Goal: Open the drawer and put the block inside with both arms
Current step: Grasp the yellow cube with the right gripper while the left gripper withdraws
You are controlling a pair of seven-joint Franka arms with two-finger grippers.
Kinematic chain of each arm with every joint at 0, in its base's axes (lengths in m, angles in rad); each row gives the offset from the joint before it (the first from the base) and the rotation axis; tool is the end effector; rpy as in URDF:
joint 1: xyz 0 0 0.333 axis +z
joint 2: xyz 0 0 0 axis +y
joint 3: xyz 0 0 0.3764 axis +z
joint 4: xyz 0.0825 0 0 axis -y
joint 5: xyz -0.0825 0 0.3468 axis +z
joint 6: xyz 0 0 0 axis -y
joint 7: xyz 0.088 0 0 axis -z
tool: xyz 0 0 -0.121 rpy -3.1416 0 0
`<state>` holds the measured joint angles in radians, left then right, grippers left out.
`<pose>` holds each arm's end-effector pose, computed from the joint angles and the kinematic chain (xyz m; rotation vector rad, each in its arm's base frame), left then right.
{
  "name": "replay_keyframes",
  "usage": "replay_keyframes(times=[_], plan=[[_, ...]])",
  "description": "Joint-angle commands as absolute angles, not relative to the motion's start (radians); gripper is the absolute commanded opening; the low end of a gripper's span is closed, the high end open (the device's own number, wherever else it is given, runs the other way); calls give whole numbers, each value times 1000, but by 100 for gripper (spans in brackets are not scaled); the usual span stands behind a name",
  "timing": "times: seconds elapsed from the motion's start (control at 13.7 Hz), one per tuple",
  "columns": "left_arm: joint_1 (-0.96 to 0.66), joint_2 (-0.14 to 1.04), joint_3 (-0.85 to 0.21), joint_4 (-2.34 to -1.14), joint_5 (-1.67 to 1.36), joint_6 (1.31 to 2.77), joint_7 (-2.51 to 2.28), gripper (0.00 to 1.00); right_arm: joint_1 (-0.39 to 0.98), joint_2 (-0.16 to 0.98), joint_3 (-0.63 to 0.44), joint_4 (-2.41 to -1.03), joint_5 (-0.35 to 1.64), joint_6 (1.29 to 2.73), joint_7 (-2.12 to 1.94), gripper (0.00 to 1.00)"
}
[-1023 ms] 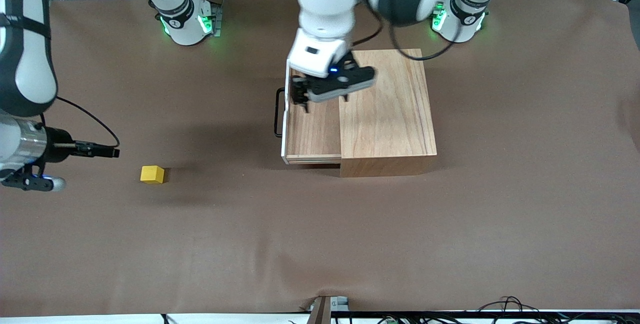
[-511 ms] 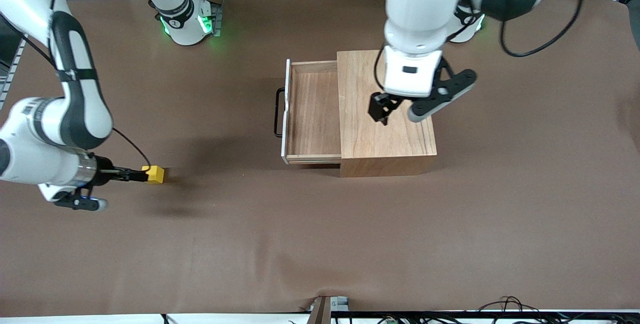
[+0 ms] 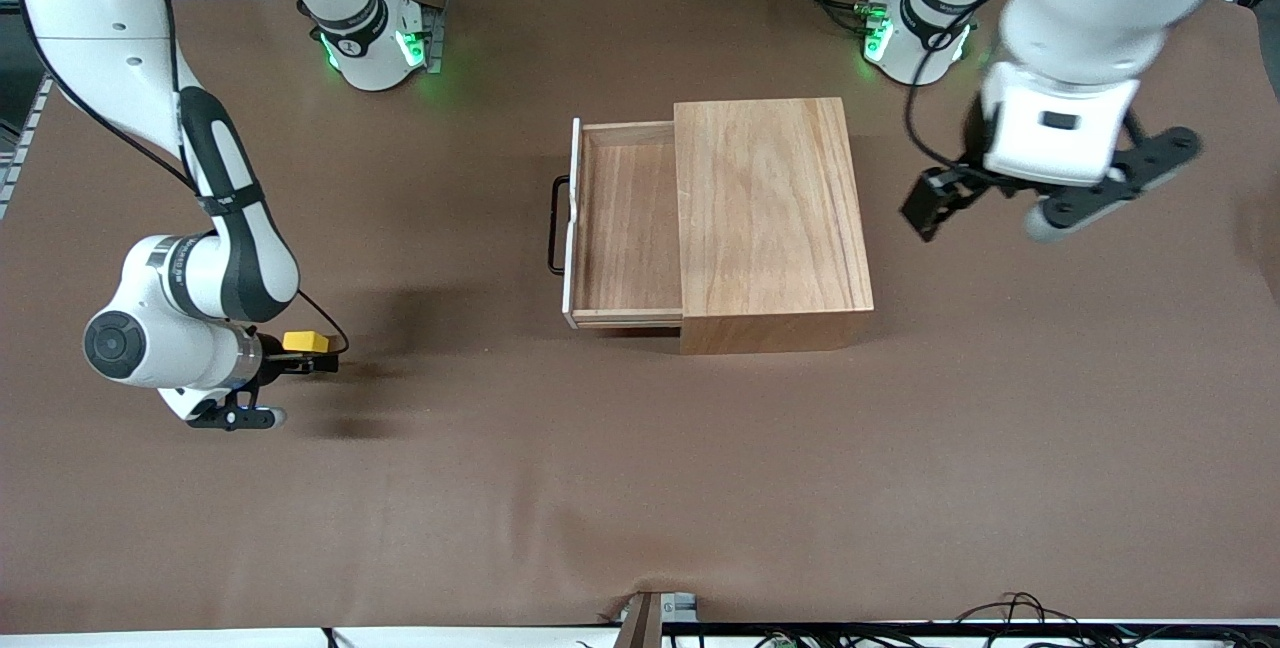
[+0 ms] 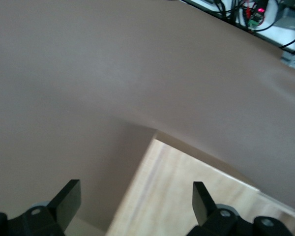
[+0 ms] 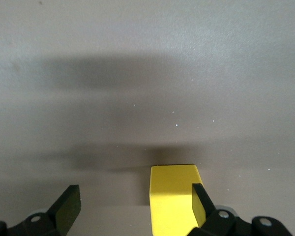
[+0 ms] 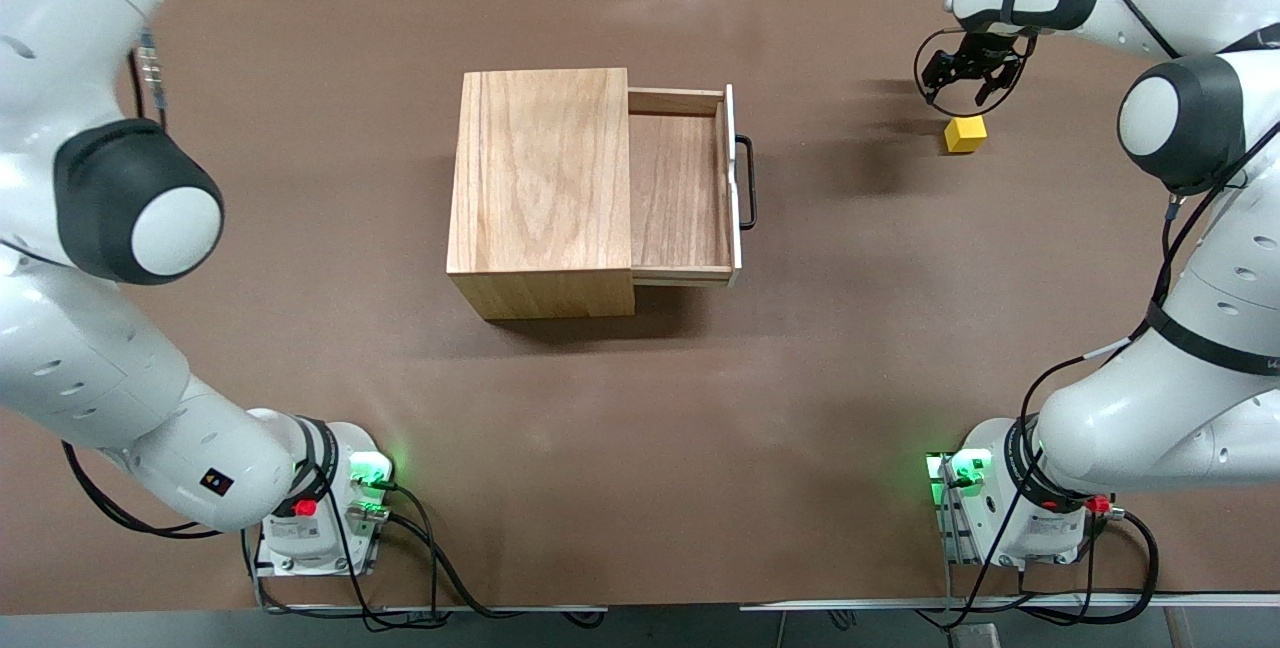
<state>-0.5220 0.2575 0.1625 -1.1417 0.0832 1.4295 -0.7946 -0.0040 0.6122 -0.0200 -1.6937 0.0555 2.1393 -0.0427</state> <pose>0.5531 -0.2157 0.7007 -2.9791 -0.6697 -0.1466 0.6631 -0.0110 0.2884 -3.0931 0.0192 0.2560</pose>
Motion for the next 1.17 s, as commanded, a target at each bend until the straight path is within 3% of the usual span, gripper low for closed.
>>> replay_keyframes(times=[0.0,0.44,1.02,1.1], plan=[[-457,213,144,-1169,86,1408,-694,100,-8,591,-21,-1729,38,2122,-58,100],[-313,151,144,-1189,17,1358,-525,100,-34,583,-25,-1743,35,2134,-103,100],[-210,5,146,-1339,17,1358,-359,100,-55,598,-23,-1804,28,2207,-117,100],[-196,-8,146,-1353,17,1358,-336,100,-57,600,-23,-1805,28,2209,-118,95]])
